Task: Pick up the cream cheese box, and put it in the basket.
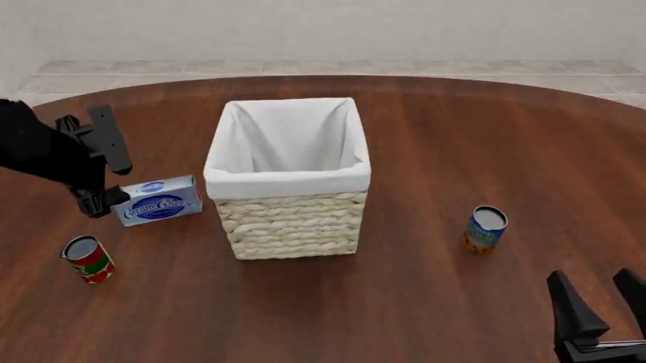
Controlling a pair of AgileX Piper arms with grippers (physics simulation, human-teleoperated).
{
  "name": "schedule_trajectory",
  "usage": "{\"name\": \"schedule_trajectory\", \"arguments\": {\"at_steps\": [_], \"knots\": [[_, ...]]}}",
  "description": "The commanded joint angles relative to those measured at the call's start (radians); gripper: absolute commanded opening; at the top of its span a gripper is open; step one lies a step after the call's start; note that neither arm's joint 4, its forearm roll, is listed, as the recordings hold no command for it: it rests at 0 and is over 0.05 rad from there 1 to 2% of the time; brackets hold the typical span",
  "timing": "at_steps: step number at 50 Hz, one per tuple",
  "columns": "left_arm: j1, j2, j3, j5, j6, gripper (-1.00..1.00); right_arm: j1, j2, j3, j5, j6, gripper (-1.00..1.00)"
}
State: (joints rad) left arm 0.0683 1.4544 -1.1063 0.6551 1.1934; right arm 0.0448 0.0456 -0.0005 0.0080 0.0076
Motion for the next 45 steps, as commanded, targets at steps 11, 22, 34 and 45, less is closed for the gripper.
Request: {"name": "schedule_trajectory", "arguments": {"at_steps": [11,22,34,45], "knots": [[-0.05,0.055,0.025,-0.038,0.027,1.0,0.003,0.012,0.0,-0.003,-0.011,1.0],[-0.065,0.124,0.017,-0.083,0.023,1.0,0.003,0.033,0.0,-0.016,-0.014,1.0],[-0.078,0.165,0.003,-0.098,0.02,1.0,0.005,0.065,0.0,-0.04,-0.018,1.0],[-0.047,0.196,0.011,-0.109,0.053,1.0,0.007,0.068,0.0,-0.039,-0.018,1.0]]}}
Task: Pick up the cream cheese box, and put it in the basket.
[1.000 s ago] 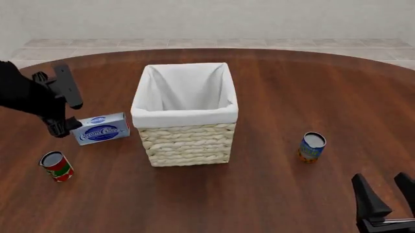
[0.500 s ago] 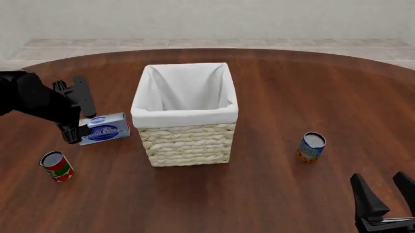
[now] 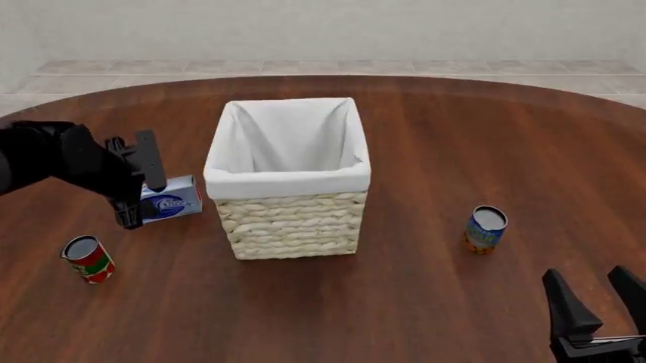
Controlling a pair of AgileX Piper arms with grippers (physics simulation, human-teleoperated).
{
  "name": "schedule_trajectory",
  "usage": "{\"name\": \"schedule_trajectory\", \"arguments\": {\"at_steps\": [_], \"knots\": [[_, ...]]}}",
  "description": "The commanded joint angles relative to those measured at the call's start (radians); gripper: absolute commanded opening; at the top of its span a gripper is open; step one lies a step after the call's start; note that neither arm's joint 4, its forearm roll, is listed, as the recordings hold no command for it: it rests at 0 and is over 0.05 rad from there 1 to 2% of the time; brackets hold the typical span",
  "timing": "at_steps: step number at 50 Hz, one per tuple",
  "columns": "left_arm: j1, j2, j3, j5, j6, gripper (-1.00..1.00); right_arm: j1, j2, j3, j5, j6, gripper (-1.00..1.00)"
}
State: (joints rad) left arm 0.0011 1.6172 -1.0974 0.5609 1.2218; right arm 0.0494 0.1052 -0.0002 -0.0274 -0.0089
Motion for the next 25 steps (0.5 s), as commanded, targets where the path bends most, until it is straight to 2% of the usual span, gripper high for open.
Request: {"name": "schedule_trajectory", "arguments": {"at_steps": [1,11,25], "knots": [[0.029,0.04,0.0,-0.021,0.032,1.0,0.003,0.01,0.0,-0.005,-0.003,1.0],[0.047,0.06,-0.004,-0.036,0.048,1.0,0.005,0.013,0.0,-0.005,-0.006,1.0],[0.092,0.084,-0.063,-0.044,0.085,1.0,0.009,0.027,0.0,-0.015,-0.01,1.0]]}}
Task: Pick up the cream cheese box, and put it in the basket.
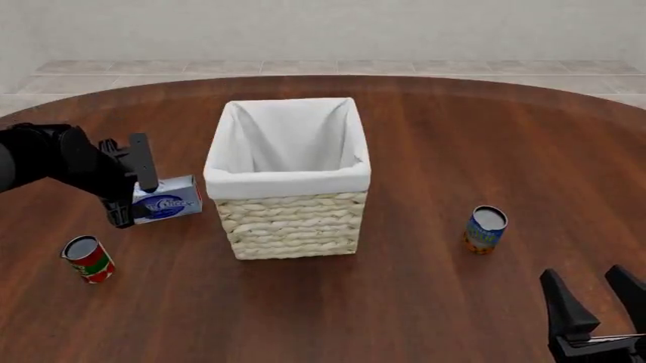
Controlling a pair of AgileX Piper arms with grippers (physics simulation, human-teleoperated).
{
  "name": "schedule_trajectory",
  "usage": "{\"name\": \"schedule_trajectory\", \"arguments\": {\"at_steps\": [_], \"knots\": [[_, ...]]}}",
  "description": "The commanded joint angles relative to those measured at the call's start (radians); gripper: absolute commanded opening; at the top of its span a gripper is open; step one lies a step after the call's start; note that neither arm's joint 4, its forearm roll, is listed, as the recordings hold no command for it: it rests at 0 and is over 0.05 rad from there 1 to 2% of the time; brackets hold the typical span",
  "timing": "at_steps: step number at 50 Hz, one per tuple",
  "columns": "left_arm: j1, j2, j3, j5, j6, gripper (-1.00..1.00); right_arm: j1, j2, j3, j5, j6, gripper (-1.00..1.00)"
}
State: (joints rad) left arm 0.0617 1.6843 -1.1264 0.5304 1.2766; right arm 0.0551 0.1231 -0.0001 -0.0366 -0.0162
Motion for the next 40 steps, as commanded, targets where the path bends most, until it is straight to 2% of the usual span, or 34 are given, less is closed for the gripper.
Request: {"name": "schedule_trajectory", "arguments": {"at_steps": [1,7,9,13,19,20,27,28,36,38,40], "knots": [[0.032,0.017,-0.034,-0.014,0.031,1.0,0.004,0.009,0.0,-0.006,-0.003,1.0],[0.052,0.045,-0.045,-0.077,0.07,1.0,0.006,0.021,0.0,-0.016,-0.005,1.0],[0.052,0.039,-0.014,-0.108,0.101,1.0,0.007,0.019,0.0,-0.013,-0.006,1.0],[0.071,0.066,-0.031,-0.137,0.112,1.0,0.009,0.024,0.0,-0.016,-0.008,1.0],[0.063,0.078,-0.034,-0.139,0.098,1.0,0.009,0.028,0.0,-0.019,-0.009,1.0],[0.044,0.088,-0.045,-0.104,0.072,1.0,0.009,0.034,0.0,-0.022,-0.011,1.0],[0.044,0.088,-0.045,-0.104,0.071,1.0,0.011,0.038,0.0,-0.025,-0.013,1.0],[0.023,0.14,-0.134,-0.071,0.022,1.0,0.009,0.062,0.0,-0.04,-0.023,1.0],[-0.006,0.143,-0.145,-0.032,0.011,1.0,0.013,0.116,0.0,-0.086,-0.028,1.0],[-0.011,0.163,-0.186,0.033,-0.017,1.0,0.014,0.144,0.0,-0.106,-0.035,1.0],[-0.011,0.164,-0.186,0.033,-0.017,1.0,0.014,0.146,0.0,-0.108,-0.035,1.0]]}}
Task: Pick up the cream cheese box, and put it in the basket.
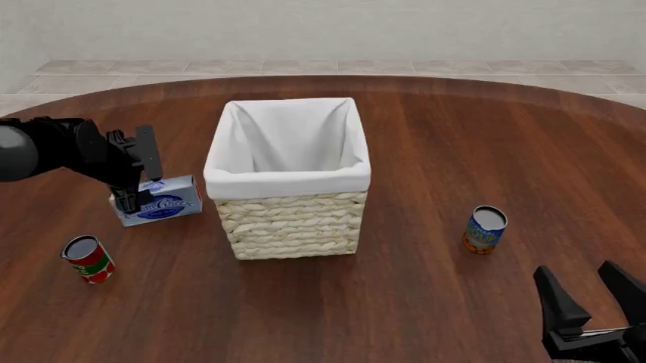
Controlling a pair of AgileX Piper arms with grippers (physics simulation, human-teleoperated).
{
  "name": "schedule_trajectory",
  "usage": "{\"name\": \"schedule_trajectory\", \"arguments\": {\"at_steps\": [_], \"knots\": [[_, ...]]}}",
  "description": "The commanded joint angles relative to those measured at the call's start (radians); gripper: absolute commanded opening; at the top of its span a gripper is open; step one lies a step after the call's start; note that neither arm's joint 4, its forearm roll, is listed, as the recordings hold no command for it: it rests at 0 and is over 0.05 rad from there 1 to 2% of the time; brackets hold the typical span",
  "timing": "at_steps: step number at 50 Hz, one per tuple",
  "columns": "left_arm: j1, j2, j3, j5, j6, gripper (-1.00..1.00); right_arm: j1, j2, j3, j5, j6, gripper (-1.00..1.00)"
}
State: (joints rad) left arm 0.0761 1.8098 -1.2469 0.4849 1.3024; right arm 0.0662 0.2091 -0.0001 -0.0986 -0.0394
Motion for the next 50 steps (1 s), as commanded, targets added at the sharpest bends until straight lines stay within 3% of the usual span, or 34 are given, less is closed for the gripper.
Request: {"name": "schedule_trajectory", "arguments": {"at_steps": [1,13,21,22,29,30,36,37,45,46,50], "knots": [[-0.021,0.039,-0.061,0.093,-0.025,1.0,0.002,0.077,0.0,-0.06,-0.015,1.0],[0.003,0.077,-0.103,0.136,-0.025,1.0,0.0,0.116,0.0,-0.095,-0.016,1.0],[-0.009,0.135,-0.188,0.225,-0.039,1.0,-0.006,0.178,0.0,-0.146,-0.023,1.0],[-0.013,0.154,-0.228,0.26,-0.076,1.0,-0.005,0.177,0.0,-0.144,-0.023,1.0],[-0.013,0.154,-0.229,0.261,-0.076,1.0,-0.005,0.177,0.0,-0.144,-0.023,1.0],[-0.017,0.174,-0.262,0.31,-0.096,1.0,-0.007,0.198,0.0,-0.158,-0.028,1.0],[-0.007,0.184,-0.266,0.32,-0.084,1.0,-0.007,0.215,0.0,-0.175,-0.029,1.0],[-0.01,0.223,-0.329,0.358,-0.098,1.0,-0.008,0.225,0.0,-0.18,-0.032,1.0],[0.002,0.242,-0.34,0.388,-0.081,1.0,-0.012,0.255,0.0,-0.206,-0.031,1.0],[-0.004,0.269,-0.391,0.444,-0.121,1.0,-0.013,0.279,0.0,-0.228,-0.031,1.0],[-0.031,0.269,-0.396,0.469,-0.137,1.0,-0.015,0.293,0.0,-0.24,-0.031,1.0]]}}
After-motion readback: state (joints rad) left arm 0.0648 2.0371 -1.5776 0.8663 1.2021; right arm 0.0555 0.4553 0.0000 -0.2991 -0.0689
